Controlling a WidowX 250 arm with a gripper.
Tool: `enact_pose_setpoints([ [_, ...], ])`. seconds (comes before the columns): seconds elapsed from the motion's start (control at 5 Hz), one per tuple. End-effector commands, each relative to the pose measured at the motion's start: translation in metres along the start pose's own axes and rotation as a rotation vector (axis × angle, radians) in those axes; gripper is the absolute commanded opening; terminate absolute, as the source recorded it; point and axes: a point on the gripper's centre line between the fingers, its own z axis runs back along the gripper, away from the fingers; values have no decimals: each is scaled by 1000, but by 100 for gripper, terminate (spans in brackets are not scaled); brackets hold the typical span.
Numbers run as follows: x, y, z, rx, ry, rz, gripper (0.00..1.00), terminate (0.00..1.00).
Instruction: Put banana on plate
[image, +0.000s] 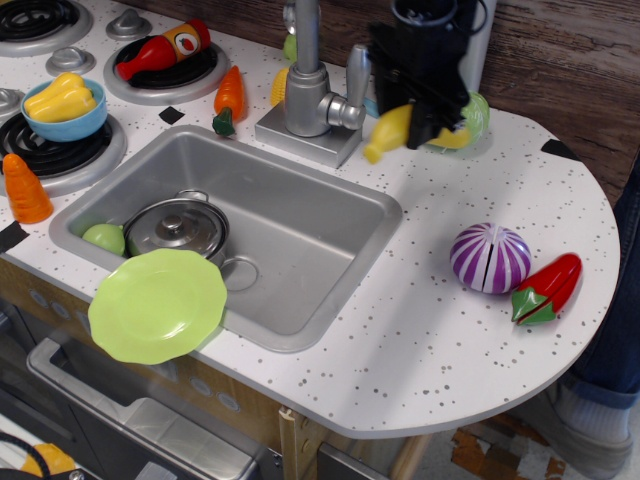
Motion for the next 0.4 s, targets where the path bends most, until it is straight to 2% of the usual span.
enact_pose_setpoints([
  [0.0,-53,21,23,70,78,260,0,0],
  [0.2,-87,24,15,95,130,434,0,0],
])
